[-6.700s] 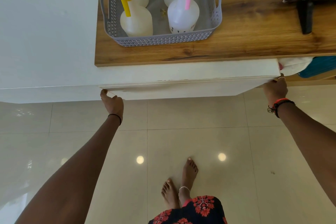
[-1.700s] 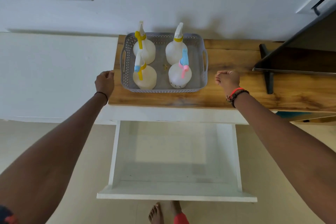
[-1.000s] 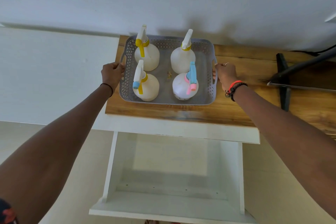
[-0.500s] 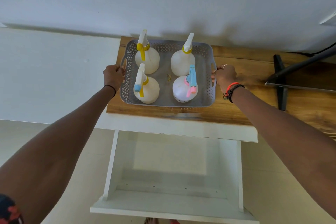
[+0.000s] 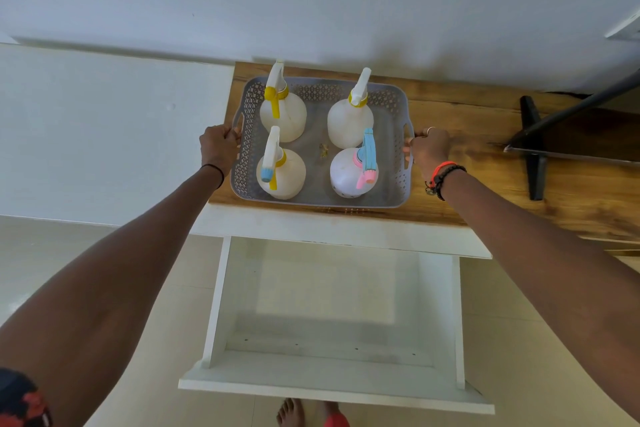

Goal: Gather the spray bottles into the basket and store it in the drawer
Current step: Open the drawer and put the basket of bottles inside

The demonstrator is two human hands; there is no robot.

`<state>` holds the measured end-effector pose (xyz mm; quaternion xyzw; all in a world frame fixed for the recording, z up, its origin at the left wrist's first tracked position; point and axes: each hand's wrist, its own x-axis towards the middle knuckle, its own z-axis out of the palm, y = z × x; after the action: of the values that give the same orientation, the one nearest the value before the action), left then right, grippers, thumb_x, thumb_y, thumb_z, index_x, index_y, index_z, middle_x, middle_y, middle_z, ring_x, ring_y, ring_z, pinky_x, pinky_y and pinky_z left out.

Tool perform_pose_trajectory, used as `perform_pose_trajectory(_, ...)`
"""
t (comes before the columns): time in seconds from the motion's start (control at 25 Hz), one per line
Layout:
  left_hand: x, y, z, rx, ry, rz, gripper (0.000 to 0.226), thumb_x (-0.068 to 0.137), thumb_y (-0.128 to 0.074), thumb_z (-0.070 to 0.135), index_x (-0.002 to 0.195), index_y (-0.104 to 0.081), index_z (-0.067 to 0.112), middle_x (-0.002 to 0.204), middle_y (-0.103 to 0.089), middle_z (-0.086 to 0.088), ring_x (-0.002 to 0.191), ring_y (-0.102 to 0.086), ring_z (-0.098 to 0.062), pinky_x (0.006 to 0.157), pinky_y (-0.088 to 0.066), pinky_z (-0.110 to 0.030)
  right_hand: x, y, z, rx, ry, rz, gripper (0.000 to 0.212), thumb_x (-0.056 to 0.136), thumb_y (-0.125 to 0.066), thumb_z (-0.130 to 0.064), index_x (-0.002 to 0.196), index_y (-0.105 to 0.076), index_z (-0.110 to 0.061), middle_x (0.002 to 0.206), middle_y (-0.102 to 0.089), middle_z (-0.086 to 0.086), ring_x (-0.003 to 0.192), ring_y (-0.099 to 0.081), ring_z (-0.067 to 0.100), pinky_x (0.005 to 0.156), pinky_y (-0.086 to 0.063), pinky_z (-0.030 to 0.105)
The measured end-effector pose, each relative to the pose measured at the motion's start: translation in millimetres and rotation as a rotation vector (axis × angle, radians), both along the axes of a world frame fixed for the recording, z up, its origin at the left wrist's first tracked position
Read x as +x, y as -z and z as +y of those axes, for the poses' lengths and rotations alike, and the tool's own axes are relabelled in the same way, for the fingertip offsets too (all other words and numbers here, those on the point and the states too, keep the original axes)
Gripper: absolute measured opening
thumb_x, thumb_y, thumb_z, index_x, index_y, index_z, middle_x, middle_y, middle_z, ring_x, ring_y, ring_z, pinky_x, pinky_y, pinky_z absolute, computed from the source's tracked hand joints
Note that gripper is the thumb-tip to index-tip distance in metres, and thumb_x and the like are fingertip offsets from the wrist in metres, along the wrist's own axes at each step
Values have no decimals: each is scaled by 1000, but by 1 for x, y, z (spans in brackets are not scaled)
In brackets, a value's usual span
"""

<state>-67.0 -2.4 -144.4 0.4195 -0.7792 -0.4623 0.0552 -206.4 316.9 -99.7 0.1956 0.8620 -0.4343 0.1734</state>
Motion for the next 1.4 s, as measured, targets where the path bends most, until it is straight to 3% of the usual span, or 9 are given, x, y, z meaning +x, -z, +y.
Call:
perform_pose_trajectory(0.12, 7, -3, 2, -7, 1, 1, 25, 95, -51, 14, 82, -67, 1, 81, -64, -17, 78, -59, -22, 87, -57, -52, 7, -1, 1, -13, -5, -8, 18, 90, -49, 8, 100, -64, 4, 110, -67, 27, 87, -66, 28, 84, -56, 43)
perform_pose_trajectory(0.28, 18, -9, 6, -17, 6, 9, 24, 95, -50, 14, 80, -66, 5, 79, -63, -17, 76, -57, -22, 86, -57, -51, 18, -6, 3, -10, 9, -6, 16, 90, -53, 7, 99, -65, 2, 110, -68, 25, 96, -69, 32, 86, -58, 43)
perform_pose_trajectory(0.52, 44, -18, 12, -47, 16, -5, 31, 96, -50, 16, 89, -71, -5, 78, -63, -16, 75, -56, -22, 79, -54, -39, 43, -11, 10, 2, 20, 1, 21, 89, -54, 7, 107, -64, 5, 111, -67, 24, 100, -69, 33, 86, -57, 41)
perform_pose_trajectory(0.76, 75, -26, 24, -68, 48, -18, 29, 95, -49, 16, 75, -65, 3, 72, -59, -16, 64, -47, -22, 67, -39, -28, 72, -14, 19, 19, 40, 19, 15, 89, -55, 6, 100, -65, 3, 110, -68, 24, 97, -70, 34, 84, -58, 40)
perform_pose_trajectory(0.96, 103, -33, 35, -67, 62, -30, 34, 96, -49, 15, 82, -66, -10, 72, -58, -18, 70, -47, -22, 67, -39, -31, 101, -19, 31, 15, 45, 25, 20, 88, -57, 6, 105, -67, 4, 108, -69, 23, 96, -70, 34, 82, -58, 37)
perform_pose_trajectory(1.08, 120, -36, 40, -69, 62, -23, 34, 96, -49, 15, 83, -67, -10, 73, -60, -18, 72, -50, -23, 69, -46, -35, 119, -22, 39, 8, 54, 25, 19, 87, -56, 7, 103, -67, 6, 107, -69, 25, 96, -70, 36, 82, -58, 41)
perform_pose_trajectory(1.16, 131, -37, 44, -48, 54, -8, 34, 96, -50, 15, 84, -67, -12, 75, -61, -20, 73, -51, -23, 78, -54, -45, 132, -23, 45, 11, 50, 28, 20, 87, -55, 8, 104, -66, 7, 108, -69, 26, 97, -69, 37, 83, -58, 42)
perform_pose_trajectory(1.4, 160, -41, 57, -35, 58, 5, 36, 97, -49, 15, 82, -64, -14, 81, -65, -33, 73, -52, -23, 82, -54, -52, 163, -24, 61, -31, 37, 16, 22, 90, -52, 8, 109, -64, 9, 110, -67, 28, 100, -68, 39, 82, -57, 45)
